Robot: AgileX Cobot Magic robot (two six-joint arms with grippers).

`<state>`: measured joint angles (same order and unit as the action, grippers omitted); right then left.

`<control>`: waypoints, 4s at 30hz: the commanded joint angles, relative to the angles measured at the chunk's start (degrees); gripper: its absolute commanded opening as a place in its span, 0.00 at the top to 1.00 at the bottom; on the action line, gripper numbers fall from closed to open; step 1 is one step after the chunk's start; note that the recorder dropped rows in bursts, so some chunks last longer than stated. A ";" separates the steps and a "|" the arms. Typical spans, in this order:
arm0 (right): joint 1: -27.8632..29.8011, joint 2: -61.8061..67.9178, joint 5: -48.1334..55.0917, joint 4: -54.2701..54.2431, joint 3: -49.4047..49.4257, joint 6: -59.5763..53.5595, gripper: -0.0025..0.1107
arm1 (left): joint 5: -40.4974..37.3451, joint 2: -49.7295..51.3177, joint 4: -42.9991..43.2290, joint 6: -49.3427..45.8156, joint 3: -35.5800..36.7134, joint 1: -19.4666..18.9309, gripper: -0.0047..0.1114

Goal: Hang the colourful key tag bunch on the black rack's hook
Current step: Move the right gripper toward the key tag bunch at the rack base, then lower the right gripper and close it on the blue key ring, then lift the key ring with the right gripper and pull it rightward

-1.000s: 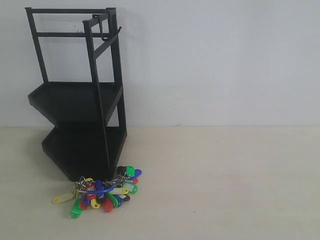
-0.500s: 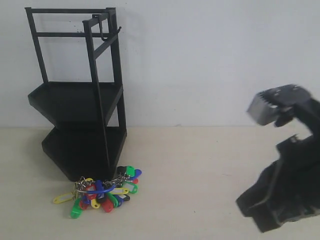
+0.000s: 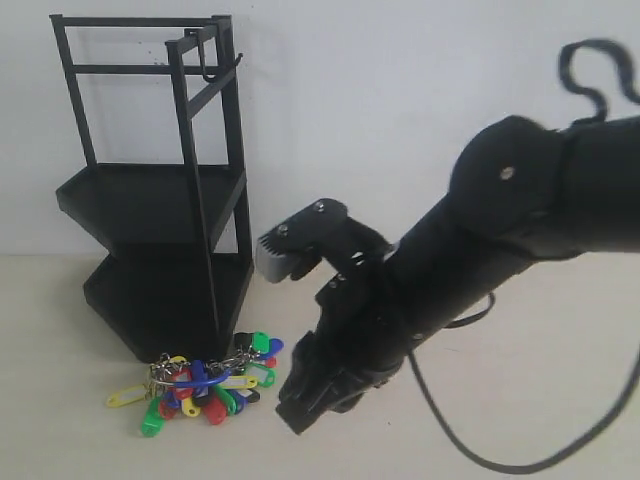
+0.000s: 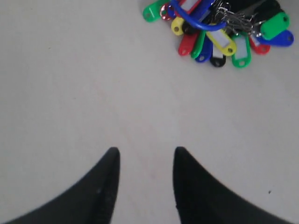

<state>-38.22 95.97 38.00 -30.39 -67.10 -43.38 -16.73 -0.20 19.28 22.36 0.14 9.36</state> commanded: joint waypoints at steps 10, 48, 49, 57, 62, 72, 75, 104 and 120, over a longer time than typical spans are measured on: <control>-4.64 15.66 -12.93 0.04 -9.75 -4.61 0.43 | 0.20 0.20 -0.05 0.36 -0.14 0.48 0.92; -8.62 33.88 -34.42 -0.64 -19.38 -21.64 0.43 | 0.20 0.20 -0.05 0.36 -0.14 0.48 0.92; -8.95 33.88 -34.53 -0.64 -19.38 -21.64 0.43 | 0.20 0.20 -0.05 0.36 -0.14 0.48 0.92; -10.96 35.52 -35.40 -0.33 -20.87 -21.12 0.46 | 0.20 0.20 -0.05 0.36 -0.14 0.48 0.92; -10.96 35.74 -35.15 -0.57 -20.99 -20.99 0.55 | 0.20 0.20 -0.05 0.36 -0.14 0.48 0.92; -10.96 35.74 -35.22 -0.57 -20.99 -21.57 0.59 | 0.20 0.20 -0.05 0.36 -0.14 0.48 0.92; -10.96 35.74 -35.22 -0.34 -20.99 -21.92 0.63 | 0.20 0.20 -0.05 0.36 -0.14 0.48 0.92; -10.85 19.32 -15.68 1.26 -20.99 -14.74 0.98 | 0.20 0.20 -0.05 0.36 -0.14 0.48 0.92; -10.85 1.44 3.08 31.01 -20.88 21.04 0.98 | 0.20 0.20 -0.05 0.36 -0.14 0.48 0.92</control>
<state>-49.25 101.60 38.73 -1.23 -87.80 -25.73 -16.73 -0.20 19.28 22.36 0.14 9.36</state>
